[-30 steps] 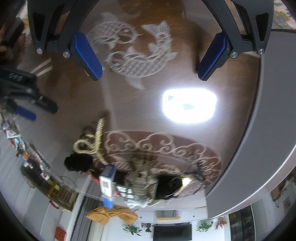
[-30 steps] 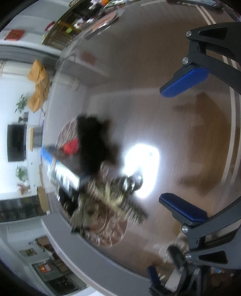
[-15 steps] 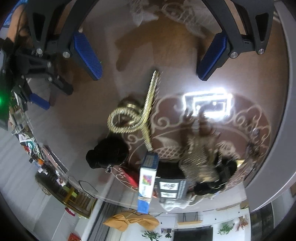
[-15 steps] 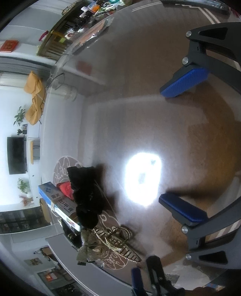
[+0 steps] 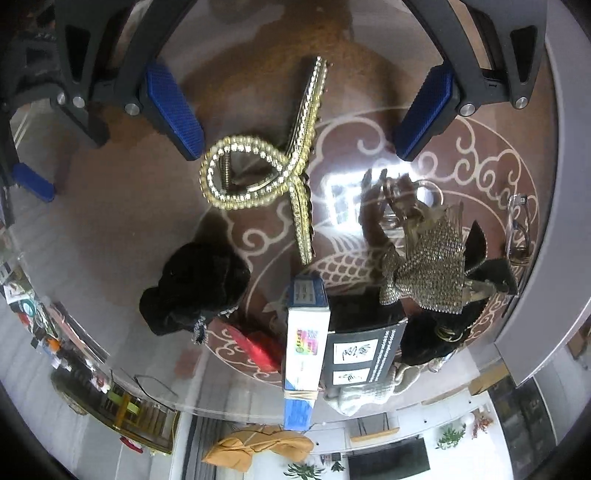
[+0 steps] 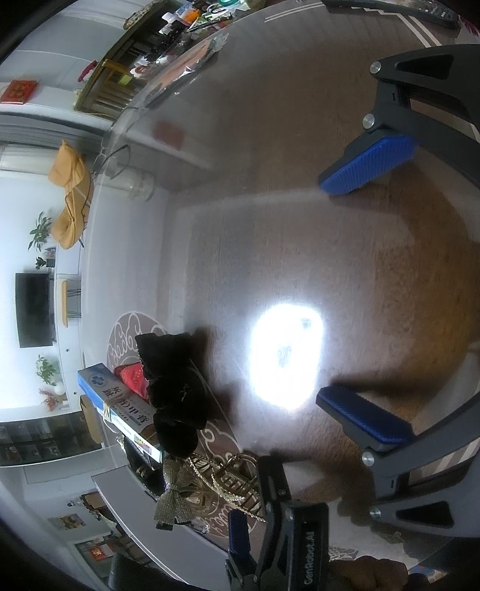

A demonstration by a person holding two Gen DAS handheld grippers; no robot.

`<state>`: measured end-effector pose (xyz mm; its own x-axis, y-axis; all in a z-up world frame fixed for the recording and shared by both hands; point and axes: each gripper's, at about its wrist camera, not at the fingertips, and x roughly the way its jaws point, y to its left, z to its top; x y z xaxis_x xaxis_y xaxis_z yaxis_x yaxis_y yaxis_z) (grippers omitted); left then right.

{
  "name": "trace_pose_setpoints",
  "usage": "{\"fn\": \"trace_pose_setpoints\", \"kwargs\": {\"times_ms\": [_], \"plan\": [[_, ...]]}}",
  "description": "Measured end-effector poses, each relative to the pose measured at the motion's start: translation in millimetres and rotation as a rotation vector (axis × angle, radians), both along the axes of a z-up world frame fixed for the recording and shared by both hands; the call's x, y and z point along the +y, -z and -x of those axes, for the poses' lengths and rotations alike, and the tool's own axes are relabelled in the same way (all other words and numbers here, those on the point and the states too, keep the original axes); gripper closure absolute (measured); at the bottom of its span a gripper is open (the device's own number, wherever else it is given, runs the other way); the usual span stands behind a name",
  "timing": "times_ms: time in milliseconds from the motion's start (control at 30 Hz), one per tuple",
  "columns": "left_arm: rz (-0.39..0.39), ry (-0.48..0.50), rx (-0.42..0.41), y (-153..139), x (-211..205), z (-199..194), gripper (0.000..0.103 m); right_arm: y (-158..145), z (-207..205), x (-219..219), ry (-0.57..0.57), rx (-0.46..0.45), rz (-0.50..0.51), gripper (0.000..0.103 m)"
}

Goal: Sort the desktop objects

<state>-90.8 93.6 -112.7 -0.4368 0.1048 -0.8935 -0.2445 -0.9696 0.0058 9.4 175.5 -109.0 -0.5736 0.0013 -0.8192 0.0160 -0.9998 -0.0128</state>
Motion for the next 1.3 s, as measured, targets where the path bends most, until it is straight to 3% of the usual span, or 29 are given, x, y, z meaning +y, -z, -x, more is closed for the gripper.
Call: {"fn": "trace_pose_setpoints", "kwargs": {"times_ms": [233,500,567,600,633,667,1300], "plan": [[-0.002,-0.02,0.012,2,-2,5,0.0,0,0,0,0.003,0.001,0.0,0.0],[-0.003,0.026,0.034,0,-3,3,0.001,0,0,0,0.003,0.001,0.0,0.0],[-0.011,0.034,0.064,-3,-3,-2,0.025,0,0,0,0.004,0.001,0.0,0.0],[-0.013,0.041,0.076,-5,-3,-4,0.032,0,0,0,0.004,0.001,-0.001,0.0],[-0.014,0.049,0.084,-7,-2,-7,0.046,0,0,0,0.004,0.001,-0.001,0.0],[-0.016,0.057,0.089,-9,-2,-9,0.053,0,0,0,0.004,0.001,-0.001,0.0],[-0.075,-0.034,0.108,-10,-84,-55,0.057,0,1,2,0.012,0.002,-0.001,0.0]]}}
